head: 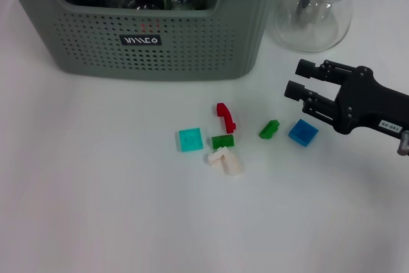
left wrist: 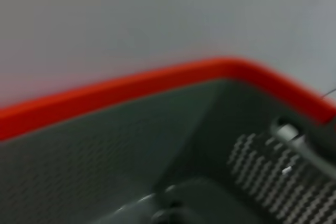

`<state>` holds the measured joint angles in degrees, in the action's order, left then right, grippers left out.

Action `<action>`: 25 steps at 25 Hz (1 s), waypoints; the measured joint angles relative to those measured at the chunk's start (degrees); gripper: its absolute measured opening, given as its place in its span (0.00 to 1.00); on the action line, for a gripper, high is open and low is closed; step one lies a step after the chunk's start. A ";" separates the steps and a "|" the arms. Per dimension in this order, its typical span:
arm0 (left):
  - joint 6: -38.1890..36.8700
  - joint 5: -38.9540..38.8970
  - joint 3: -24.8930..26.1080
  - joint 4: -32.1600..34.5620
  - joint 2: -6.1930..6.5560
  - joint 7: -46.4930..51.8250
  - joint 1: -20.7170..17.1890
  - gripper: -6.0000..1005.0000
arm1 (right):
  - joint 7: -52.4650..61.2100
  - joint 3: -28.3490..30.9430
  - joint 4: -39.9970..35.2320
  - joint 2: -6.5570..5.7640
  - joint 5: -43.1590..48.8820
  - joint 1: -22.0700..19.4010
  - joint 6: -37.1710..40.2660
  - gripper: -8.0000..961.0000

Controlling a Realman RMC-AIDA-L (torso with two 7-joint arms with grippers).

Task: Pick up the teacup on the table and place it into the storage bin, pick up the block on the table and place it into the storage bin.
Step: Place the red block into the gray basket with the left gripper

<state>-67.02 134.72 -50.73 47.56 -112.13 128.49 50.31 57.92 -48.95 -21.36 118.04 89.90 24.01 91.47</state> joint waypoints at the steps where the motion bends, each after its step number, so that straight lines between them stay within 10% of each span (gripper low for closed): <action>1: 0.93 1.47 -0.54 0.11 -0.52 0.93 0.07 0.29 | 0.00 0.00 0.00 0.00 0.01 0.02 0.00 0.53; 13: 1.27 6.34 0.53 7.87 -5.00 5.47 -1.37 0.35 | 0.00 0.00 0.00 -0.01 0.02 -0.05 0.03 0.53; 19: -8.19 -16.57 5.51 24.13 -7.90 -2.74 -14.15 0.49 | 0.00 0.00 0.00 -0.21 -0.27 -0.33 0.20 0.53; 25: -25.53 -39.64 13.55 22.41 -7.94 -23.68 -25.97 0.61 | 0.11 0.00 0.00 -0.32 -0.31 -0.39 0.03 0.53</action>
<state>-92.56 95.08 -37.19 69.98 -120.07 104.82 24.35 58.03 -48.95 -21.36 117.72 89.59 23.62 91.50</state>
